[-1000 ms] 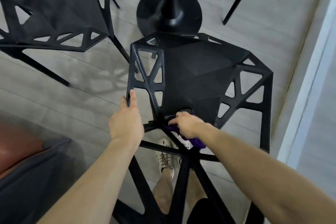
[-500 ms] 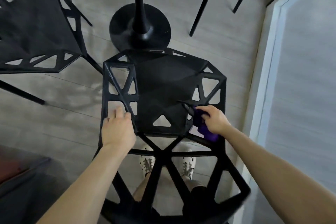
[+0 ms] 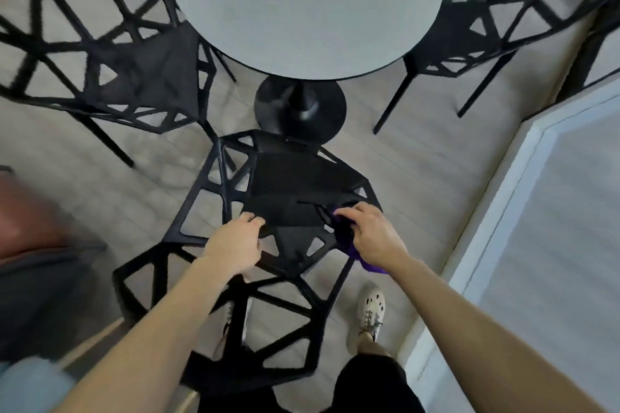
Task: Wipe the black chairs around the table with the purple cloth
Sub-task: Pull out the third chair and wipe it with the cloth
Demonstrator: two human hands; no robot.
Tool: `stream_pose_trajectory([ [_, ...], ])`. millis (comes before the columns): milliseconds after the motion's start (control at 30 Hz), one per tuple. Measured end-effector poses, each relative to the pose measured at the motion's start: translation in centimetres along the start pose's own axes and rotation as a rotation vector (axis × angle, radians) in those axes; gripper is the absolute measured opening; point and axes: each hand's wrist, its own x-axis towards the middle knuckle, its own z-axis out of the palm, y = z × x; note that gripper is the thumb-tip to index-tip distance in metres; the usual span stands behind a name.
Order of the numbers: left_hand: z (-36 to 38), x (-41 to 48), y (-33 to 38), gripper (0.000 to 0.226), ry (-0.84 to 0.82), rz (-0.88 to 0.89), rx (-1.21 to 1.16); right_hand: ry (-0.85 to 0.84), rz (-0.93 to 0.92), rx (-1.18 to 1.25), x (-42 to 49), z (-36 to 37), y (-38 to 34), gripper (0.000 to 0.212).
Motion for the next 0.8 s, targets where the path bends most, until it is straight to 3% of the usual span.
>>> stream_pose_trajectory([
  [333,1.7,-6.2,2.4,0.047,0.058,-0.317,-0.297,-0.253,-0.413,-0.408,4.6,-7.8,-3.3,0.059],
  [567,3.1,-4.9,1.1,0.046,0.103,-0.500,-0.462,-0.302,-0.625,-0.527,10.9,-9.8,-4.9,0.059],
  [800,3.6,-0.8,6.5,0.047,0.136,-0.779,-0.660,-0.443,-0.864,-0.642,20.3,-10.4,-4.8,0.062],
])
